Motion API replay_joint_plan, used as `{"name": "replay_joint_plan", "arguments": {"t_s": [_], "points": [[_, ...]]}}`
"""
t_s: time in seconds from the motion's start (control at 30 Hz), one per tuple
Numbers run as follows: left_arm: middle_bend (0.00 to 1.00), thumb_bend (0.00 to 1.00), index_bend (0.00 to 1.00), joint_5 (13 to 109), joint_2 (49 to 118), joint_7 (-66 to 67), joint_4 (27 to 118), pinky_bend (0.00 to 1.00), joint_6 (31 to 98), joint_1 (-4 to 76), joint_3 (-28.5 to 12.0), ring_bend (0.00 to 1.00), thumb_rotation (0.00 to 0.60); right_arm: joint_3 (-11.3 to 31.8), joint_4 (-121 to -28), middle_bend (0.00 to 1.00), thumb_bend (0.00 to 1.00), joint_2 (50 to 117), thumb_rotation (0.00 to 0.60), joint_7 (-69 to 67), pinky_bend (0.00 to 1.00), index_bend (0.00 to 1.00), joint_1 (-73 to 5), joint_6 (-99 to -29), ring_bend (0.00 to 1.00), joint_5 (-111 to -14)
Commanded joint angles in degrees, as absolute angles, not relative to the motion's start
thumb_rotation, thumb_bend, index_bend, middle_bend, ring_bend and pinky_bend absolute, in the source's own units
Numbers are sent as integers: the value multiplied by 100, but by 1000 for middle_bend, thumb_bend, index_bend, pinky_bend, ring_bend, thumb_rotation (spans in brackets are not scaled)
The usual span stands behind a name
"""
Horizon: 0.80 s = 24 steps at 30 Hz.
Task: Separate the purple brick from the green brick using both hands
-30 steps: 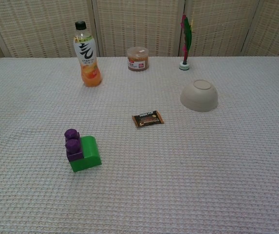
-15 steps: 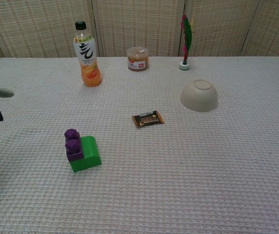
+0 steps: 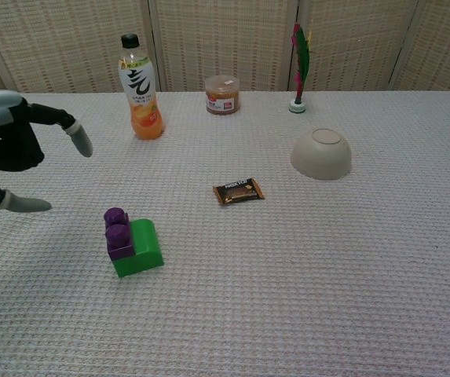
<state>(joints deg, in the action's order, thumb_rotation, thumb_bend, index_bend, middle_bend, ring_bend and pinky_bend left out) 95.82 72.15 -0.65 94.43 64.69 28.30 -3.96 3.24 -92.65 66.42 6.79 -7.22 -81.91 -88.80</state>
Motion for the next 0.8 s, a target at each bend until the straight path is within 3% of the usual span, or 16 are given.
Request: {"name": "replay_joint_plan", "arguments": {"t_s": [0.03, 0.33, 0.5, 0.8], "points": [[1000, 231, 395, 9516, 7706, 481, 9071, 1000, 6398, 2958, -403, 1000, 600, 403, -9072, 0, 304, 6567, 600, 62, 0, 0, -774, -8263, 0, -8933], [1000, 232, 342, 8910, 7791, 1077, 9478, 1000, 5621, 3256, -344, 1000, 600, 358, -9004, 0, 304, 6400, 600, -345, 0, 0, -789, -8233, 0, -8956], [1000, 221, 247, 8738, 8081, 1891, 9451, 1000, 5856, 3200, -378, 1000, 600, 339, -9025, 0, 305, 6356, 600, -416, 0, 0, -791, -8222, 0, -8949], [1000, 223, 286, 8412, 8279, 2744, 9468, 1000, 5739, 3295, -324, 1000, 600, 377, -8984, 0, 304, 6318, 600, -528, 0, 0, -870, -8000, 0, -8730]]}}
